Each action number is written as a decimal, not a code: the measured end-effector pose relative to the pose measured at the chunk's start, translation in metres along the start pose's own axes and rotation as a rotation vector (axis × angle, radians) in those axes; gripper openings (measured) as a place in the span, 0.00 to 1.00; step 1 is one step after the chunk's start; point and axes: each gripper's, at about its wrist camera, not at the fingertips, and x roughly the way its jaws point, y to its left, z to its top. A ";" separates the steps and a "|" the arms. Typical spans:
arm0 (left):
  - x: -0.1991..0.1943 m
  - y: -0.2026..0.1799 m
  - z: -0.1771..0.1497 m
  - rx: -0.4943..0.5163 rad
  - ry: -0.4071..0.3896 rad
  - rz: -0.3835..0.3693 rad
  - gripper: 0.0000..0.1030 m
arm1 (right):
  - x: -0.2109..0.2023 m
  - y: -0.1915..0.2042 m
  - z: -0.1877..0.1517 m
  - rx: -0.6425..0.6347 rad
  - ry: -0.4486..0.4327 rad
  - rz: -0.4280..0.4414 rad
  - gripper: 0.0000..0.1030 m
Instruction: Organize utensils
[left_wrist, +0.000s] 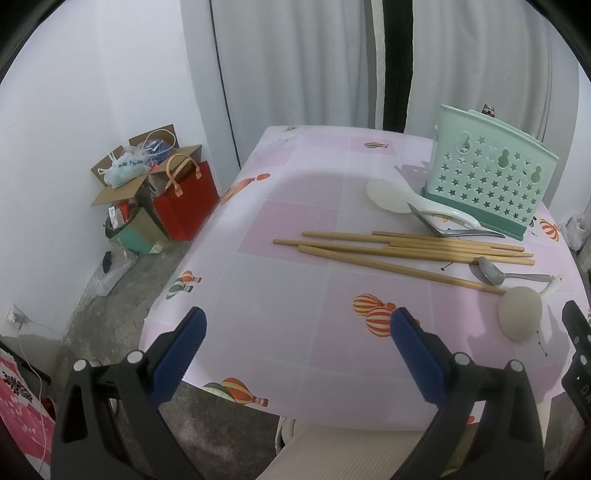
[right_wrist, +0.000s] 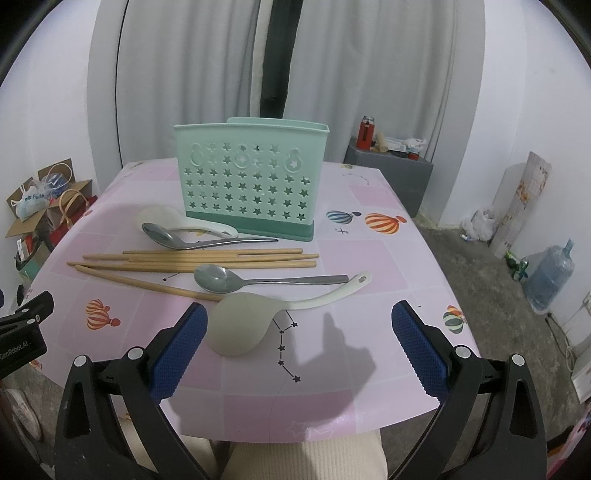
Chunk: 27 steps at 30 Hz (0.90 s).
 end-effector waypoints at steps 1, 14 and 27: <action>0.000 -0.002 0.001 0.000 0.000 0.000 0.95 | 0.000 0.000 0.000 0.000 0.000 0.000 0.92; -0.001 0.012 -0.004 -0.002 -0.003 -0.005 0.95 | 0.001 -0.002 0.000 0.002 -0.003 0.003 0.92; -0.001 0.012 -0.004 -0.002 -0.001 -0.005 0.95 | 0.002 -0.002 0.001 0.003 -0.001 0.002 0.92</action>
